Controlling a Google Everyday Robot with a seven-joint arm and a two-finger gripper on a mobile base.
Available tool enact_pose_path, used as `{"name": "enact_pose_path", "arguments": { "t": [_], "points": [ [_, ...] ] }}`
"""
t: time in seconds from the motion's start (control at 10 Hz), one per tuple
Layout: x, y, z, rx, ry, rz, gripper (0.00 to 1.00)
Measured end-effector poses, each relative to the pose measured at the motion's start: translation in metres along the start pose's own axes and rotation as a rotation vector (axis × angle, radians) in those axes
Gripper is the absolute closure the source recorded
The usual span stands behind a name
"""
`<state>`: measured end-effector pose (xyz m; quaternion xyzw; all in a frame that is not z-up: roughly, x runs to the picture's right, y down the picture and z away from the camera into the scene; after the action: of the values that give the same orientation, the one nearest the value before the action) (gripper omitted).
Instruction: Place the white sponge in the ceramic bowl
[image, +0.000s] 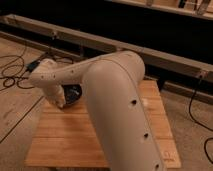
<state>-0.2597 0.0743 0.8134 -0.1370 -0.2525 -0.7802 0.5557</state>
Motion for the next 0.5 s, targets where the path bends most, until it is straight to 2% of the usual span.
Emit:
{"name": "enact_pose_path", "arguments": {
  "t": [0.1, 0.3, 0.5],
  "points": [
    [0.009, 0.005, 0.005, -0.009, -0.002, 0.002, 0.98],
    [0.036, 0.024, 0.025, -0.023, -0.004, 0.026, 0.78],
    [0.054, 0.039, 0.04, -0.028, -0.011, 0.055, 0.59]
  ]
}}
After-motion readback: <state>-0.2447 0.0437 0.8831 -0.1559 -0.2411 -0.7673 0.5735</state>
